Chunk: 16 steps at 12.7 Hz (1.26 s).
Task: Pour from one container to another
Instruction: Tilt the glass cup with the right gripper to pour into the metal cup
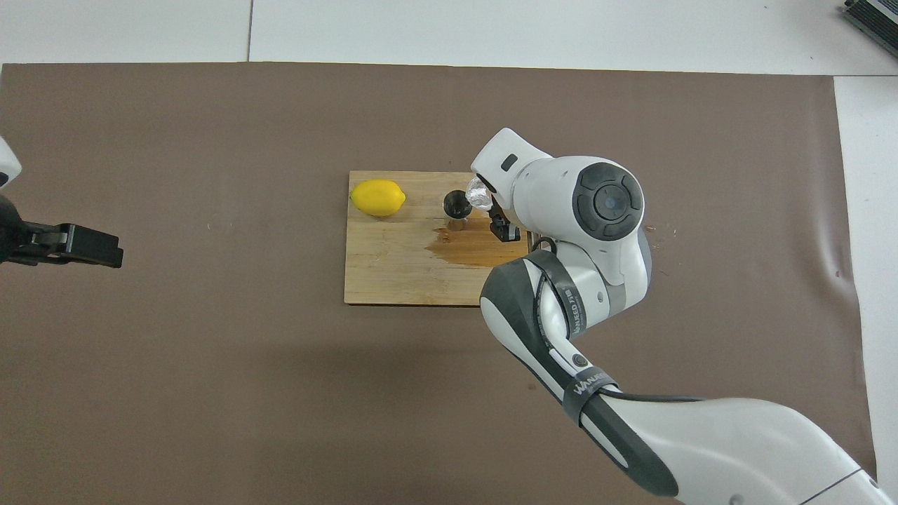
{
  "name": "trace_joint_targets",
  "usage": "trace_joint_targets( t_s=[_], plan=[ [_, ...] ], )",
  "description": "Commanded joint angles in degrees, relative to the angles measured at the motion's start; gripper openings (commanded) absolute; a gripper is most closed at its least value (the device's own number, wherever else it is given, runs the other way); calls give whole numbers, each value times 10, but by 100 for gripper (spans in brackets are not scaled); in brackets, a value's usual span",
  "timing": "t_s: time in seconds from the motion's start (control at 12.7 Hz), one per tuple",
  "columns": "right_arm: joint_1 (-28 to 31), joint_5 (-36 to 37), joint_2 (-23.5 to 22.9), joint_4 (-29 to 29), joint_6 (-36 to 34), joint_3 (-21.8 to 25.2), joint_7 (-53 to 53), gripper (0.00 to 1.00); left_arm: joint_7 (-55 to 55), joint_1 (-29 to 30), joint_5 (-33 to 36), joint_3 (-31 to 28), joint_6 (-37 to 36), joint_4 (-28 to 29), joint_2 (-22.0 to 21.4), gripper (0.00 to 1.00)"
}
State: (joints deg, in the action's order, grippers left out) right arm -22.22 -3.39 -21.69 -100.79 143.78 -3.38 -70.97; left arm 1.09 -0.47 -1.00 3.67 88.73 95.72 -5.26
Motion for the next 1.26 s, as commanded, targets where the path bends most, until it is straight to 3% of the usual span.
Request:
trace_joint_targets(
  t_s=[0.0, 0.32, 0.87, 1.18],
  plan=[
    [7, 0, 2, -7, 13, -3, 15, 36, 4, 0, 7, -1, -8, 9, -12, 100],
    [10, -53, 3, -10, 14, -3, 10, 36, 4, 0, 7, -1, -8, 9, -12, 100],
    [10, -56, 6, -10, 15, -4, 10, 36, 4, 0, 7, -1, -8, 9, -12, 100],
    [12, -122, 7, -10, 15, -4, -31, 36, 4, 0, 7, -1, -8, 9, -12, 100]
  ],
)
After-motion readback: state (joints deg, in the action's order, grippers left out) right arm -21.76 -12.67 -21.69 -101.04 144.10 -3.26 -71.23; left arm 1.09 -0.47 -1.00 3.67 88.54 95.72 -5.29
